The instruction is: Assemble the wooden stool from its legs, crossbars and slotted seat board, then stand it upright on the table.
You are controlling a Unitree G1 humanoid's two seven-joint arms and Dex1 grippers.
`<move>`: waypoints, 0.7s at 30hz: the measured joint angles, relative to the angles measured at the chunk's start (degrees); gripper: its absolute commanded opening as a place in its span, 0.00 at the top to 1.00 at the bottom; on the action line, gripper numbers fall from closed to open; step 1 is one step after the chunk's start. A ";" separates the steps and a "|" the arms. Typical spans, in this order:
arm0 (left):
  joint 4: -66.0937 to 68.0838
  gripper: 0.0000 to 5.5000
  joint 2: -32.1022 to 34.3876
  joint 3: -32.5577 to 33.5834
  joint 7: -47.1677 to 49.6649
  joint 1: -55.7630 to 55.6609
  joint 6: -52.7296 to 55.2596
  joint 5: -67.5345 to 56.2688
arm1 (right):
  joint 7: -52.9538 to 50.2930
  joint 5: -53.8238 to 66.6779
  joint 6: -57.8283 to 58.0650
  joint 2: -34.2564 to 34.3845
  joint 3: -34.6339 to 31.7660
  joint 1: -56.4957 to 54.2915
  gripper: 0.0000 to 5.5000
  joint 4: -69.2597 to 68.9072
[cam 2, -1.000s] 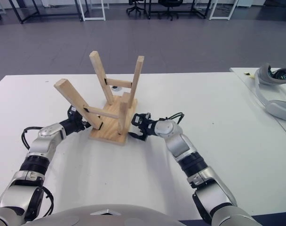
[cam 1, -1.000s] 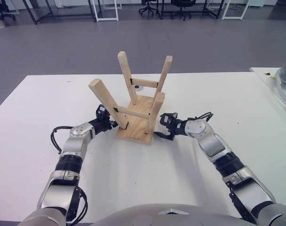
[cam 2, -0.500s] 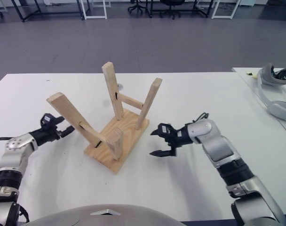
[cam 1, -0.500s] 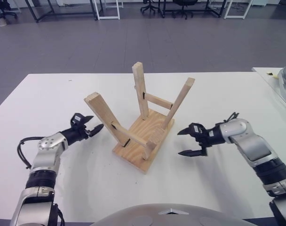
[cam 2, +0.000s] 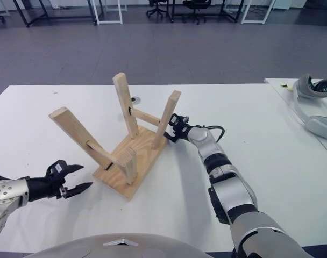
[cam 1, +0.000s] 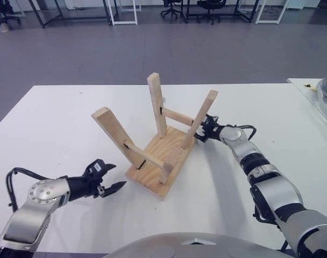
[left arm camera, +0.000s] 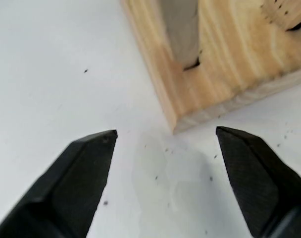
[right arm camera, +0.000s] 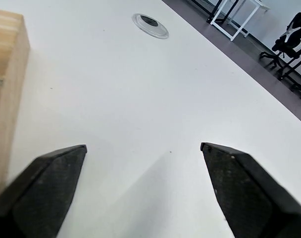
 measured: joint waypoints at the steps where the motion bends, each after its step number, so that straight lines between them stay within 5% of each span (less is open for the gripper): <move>1: 0.32 0.33 -0.52 -1.02 0.65 -0.98 0.17 0.24 | 2.40 0.40 -1.49 -0.83 -0.43 -0.05 0.21 0.94; 6: 9.04 0.33 -4.19 -3.31 5.69 -5.14 -2.53 4.58 | 19.60 3.65 -4.65 -5.70 -1.49 1.27 0.21 0.61; 11: 22.13 0.33 -7.89 -2.55 11.39 -13.01 -10.04 7.84 | 33.17 6.29 -2.74 -10.48 0.22 9.32 0.21 -13.92; 15: 25.17 0.33 -10.19 -1.56 13.81 -14.01 -13.98 8.61 | 33.68 7.78 3.02 -12.57 -0.31 16.35 0.21 -27.16; 21: 12.52 0.33 -8.28 6.22 12.37 0.75 -14.08 5.62 | 30.77 8.09 10.28 -20.28 -3.26 27.20 0.21 -44.38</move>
